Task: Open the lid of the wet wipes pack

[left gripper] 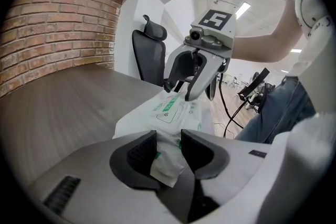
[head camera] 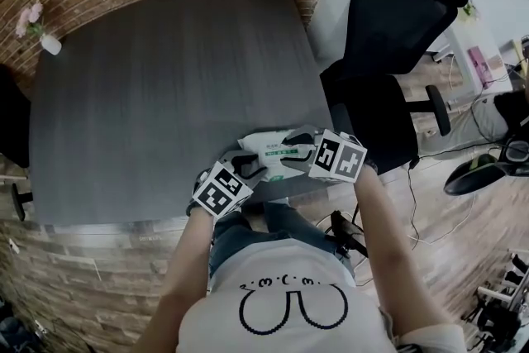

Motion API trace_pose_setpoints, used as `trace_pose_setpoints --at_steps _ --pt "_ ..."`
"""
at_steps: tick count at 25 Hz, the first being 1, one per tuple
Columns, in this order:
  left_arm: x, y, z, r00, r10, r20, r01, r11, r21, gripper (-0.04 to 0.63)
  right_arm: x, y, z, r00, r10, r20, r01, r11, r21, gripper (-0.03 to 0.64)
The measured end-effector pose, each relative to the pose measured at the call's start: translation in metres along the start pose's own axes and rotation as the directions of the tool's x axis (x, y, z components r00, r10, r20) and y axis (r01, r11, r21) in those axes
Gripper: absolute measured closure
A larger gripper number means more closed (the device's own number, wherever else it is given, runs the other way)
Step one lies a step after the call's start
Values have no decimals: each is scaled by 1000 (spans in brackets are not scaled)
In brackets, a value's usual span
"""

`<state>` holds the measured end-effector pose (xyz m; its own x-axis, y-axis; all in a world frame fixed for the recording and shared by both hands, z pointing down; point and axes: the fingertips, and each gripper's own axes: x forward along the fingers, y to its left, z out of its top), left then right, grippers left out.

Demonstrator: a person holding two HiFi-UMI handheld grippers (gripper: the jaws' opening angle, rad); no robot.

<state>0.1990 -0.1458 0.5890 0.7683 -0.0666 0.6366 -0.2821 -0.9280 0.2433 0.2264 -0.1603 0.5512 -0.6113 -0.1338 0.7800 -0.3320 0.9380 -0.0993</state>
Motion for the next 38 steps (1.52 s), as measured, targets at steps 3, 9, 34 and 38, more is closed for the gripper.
trace_pose_setpoints --at_steps 3,9,34,38 --pt "1 -1 0 1000 -5 -7 5 1000 2 449 -13 -15 6 998 -51 47 50 999 7 505" --pt "0 -1 1 1000 0 -18 0 1000 4 449 -20 -54 10 974 -194 113 189 981 47 584" --pt "-12 2 4 981 186 -49 -189 980 -64 449 -16 -86 6 913 -370 174 370 929 36 616" --pt "-30 -4 31 972 220 82 -207 968 -141 449 -33 -76 10 893 -393 221 389 919 60 617"
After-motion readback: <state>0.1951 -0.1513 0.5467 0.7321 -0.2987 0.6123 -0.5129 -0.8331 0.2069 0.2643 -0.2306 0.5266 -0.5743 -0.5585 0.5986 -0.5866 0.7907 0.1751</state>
